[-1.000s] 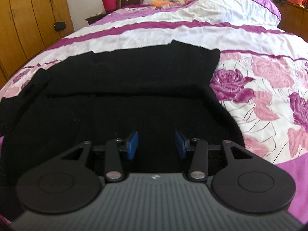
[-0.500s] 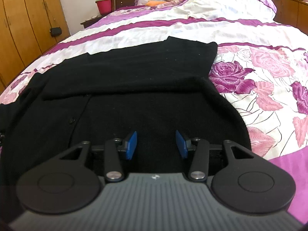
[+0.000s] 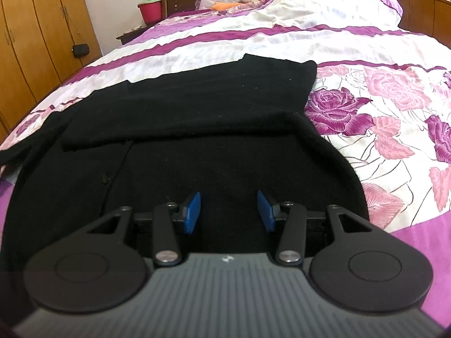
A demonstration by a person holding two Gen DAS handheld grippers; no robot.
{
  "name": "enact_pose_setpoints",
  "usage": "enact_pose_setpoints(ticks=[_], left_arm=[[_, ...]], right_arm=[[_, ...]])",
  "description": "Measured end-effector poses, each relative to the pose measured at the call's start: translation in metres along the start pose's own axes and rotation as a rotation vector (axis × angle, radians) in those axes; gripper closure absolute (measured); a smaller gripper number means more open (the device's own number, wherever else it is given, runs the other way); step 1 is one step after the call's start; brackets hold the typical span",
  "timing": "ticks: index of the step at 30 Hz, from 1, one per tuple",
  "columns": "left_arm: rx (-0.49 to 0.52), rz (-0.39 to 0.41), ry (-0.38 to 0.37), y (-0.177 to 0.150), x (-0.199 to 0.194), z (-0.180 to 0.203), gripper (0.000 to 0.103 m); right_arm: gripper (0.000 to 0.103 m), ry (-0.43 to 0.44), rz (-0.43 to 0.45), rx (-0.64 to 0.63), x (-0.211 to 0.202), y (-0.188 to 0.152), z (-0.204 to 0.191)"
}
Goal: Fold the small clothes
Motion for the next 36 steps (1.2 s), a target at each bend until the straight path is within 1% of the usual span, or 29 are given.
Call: enact_pose_setpoints(ticks=[4,6,8,13,18,21,24,28,32,36], left_arm=[[-0.102,0.04,-0.035,0.034,0.001,-0.004,0.087],[-0.147,0.056,-0.08,0.05,0.0,-0.001,0.087],[-0.171,0.077,-0.131,0.066,-0.005,0.008,0.087],[-0.173,0.133,-0.27,0.093,-0.029,0.044,0.087],[-0.16,0.16,-0.415,0.105,-0.058,0.09,0.087],[-0.146,0.148,-0.497,0.104,-0.074,0.12,0.087],[-0.115,0.134,-0.561,0.096,-0.088,0.152,0.087],[-0.06,0.083,-0.631,0.079,-0.094,0.197,0.087],[0.009,0.026,-0.678,0.053,-0.097,0.234,0.087],[0.08,-0.045,-0.703,0.02,-0.084,0.255,0.087]], right_arm=[[0.056,0.015,0.0,0.023,-0.002,0.0,0.003],[0.056,0.023,-0.001,0.036,-0.003,0.001,0.003],[0.056,0.031,-0.002,0.049,-0.003,0.001,0.004],[0.056,0.05,-0.001,0.068,-0.007,0.0,0.003],[0.056,0.065,-0.003,0.077,-0.011,-0.002,0.004],[0.056,0.079,0.001,0.104,-0.011,-0.003,0.009],[0.056,0.092,0.006,0.115,-0.011,-0.004,0.011],[0.056,0.105,0.011,0.117,-0.01,-0.005,0.015],[0.057,0.123,0.019,0.129,-0.01,-0.008,0.019],[0.057,0.141,0.026,0.141,-0.009,-0.009,0.024]])
Point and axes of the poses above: each gripper's, at about its wrist camera, not at the fingertips, and x roughly the way its jaws point, z to its right, y to its top, the point moved 2 cm from there along x, roughly the way its jaws point, and after that the axes turned 7 degrees about y, right-handed, at the moved point
